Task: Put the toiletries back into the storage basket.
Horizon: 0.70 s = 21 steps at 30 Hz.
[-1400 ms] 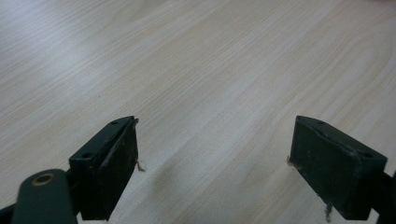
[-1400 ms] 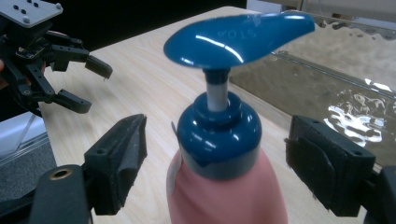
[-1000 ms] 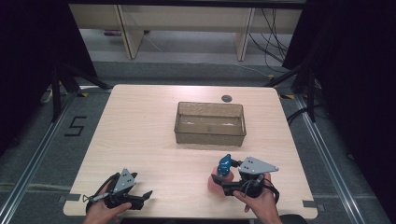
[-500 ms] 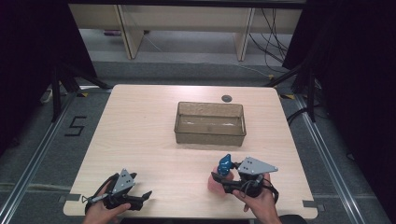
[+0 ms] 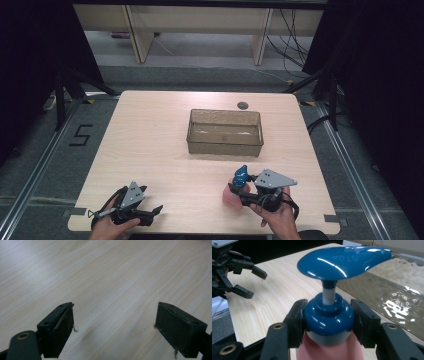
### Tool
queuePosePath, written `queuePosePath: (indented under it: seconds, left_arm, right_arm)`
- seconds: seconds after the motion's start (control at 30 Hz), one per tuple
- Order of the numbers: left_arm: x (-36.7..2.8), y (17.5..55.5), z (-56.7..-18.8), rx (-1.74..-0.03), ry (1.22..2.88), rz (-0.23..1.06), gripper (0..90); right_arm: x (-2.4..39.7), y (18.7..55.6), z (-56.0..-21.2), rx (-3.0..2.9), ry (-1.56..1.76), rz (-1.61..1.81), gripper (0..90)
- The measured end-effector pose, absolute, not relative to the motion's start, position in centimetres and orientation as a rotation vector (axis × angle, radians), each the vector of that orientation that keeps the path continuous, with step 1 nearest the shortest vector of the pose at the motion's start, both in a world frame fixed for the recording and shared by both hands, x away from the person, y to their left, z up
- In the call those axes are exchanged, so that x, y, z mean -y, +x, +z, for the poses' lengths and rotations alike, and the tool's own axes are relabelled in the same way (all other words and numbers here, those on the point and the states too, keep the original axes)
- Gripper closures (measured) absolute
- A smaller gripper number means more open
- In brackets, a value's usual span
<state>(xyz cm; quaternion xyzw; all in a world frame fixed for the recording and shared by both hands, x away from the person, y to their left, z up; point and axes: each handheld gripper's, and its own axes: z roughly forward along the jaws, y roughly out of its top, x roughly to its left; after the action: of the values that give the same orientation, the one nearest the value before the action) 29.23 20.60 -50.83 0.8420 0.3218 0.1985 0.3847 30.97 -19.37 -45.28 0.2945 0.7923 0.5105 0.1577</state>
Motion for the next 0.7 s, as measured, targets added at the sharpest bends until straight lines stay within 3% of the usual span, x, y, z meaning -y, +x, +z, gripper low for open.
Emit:
queuePosePath:
  seconds: [0.7]
  left_arm:
    - [-20.6, 29.2, -50.8, -0.827, 2.145, 0.488, 15.0]
  right_arm:
    - [19.2, 30.8, -43.4, -2.208, 0.815, 1.41, 53.5]
